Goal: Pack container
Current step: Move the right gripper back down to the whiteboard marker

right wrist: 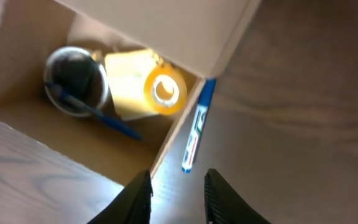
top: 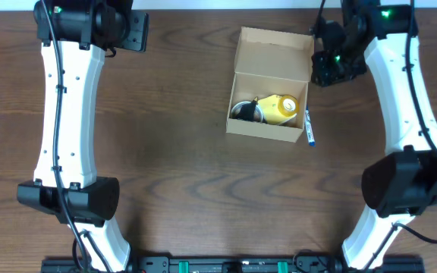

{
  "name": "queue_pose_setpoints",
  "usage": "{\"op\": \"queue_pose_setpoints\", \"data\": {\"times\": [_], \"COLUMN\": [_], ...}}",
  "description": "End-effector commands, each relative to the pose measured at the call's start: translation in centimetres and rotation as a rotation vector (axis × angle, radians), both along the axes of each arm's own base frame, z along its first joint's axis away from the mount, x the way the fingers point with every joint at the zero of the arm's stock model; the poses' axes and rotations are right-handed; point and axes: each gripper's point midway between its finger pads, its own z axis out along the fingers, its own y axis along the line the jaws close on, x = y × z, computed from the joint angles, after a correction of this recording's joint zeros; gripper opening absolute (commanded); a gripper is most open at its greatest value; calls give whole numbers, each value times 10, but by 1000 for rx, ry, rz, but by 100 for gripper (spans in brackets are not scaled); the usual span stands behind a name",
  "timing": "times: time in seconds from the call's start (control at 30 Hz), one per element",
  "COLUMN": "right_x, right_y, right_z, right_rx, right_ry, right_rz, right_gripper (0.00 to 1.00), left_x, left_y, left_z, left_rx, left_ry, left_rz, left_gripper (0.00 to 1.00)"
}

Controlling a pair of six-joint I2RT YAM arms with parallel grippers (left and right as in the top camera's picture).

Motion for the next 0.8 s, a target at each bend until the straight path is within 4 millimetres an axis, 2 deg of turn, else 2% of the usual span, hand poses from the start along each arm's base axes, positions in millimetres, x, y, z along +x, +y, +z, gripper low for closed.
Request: {"op": "queue_pose_setpoints", "data": {"times": [0.0,0.17,0.33,0.63,0.77], "right_x": [-6,-16,-31,-42,-39], "right_y": [1,1,-2,-12,-23], "right_z": [-8,-30,-54,-50,-58], "right_rx": [-13,-45,-42,-28,-17], "right_ry": [28,80,88,-14,-11], "right_rz": [-23,-34,-56,-93,-181], "right_gripper": [31,37,39,40,40], "left_x": [-6,-6,-5,-4,-4], "left_y": [1,1,5,5,5], "left_z": [16,16,16,17,18], "left_rx": [-3,2,18,16,16], "left_ry": [-37,-37,-43,-50,-50], "left_rz": [6,6,18,18,18], "left_gripper": [62,62,62,62,62]}}
